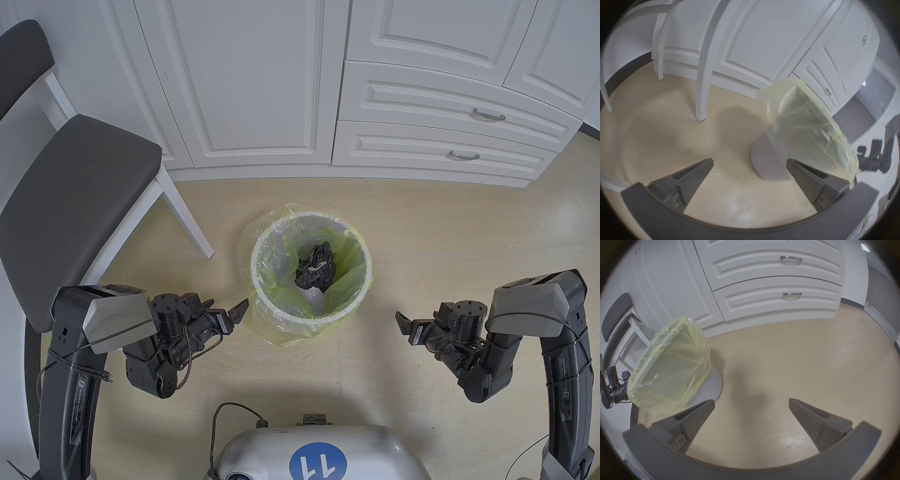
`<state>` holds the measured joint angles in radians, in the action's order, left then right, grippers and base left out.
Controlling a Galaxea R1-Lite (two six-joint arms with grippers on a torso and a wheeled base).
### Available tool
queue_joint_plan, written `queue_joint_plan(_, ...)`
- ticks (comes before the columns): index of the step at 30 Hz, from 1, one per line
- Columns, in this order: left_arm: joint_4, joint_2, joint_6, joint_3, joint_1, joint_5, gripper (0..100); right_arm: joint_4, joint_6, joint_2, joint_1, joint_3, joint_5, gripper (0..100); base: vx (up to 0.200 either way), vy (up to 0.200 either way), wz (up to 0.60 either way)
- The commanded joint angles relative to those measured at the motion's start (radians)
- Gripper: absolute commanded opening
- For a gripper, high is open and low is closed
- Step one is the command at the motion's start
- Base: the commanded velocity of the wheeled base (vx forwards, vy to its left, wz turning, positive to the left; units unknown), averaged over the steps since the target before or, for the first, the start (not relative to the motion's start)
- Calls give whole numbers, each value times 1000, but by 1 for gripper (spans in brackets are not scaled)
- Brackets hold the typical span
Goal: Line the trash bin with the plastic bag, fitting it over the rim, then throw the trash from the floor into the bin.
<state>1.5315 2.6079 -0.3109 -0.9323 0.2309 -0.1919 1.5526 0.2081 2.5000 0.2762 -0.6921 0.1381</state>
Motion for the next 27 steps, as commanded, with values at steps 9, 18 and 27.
queue_joint_plan(9,1,-400,251,504,91,164,100,18,-179,-294,29,204,38,100,0,0,0)
queue_joint_plan(18,1,-766,251,843,191,174,100,18,-219,-409,32,256,78,100,0,0,0)
queue_joint_plan(27,-11,-1290,262,932,370,299,100,18,-292,-575,8,310,83,100,0,0,0)
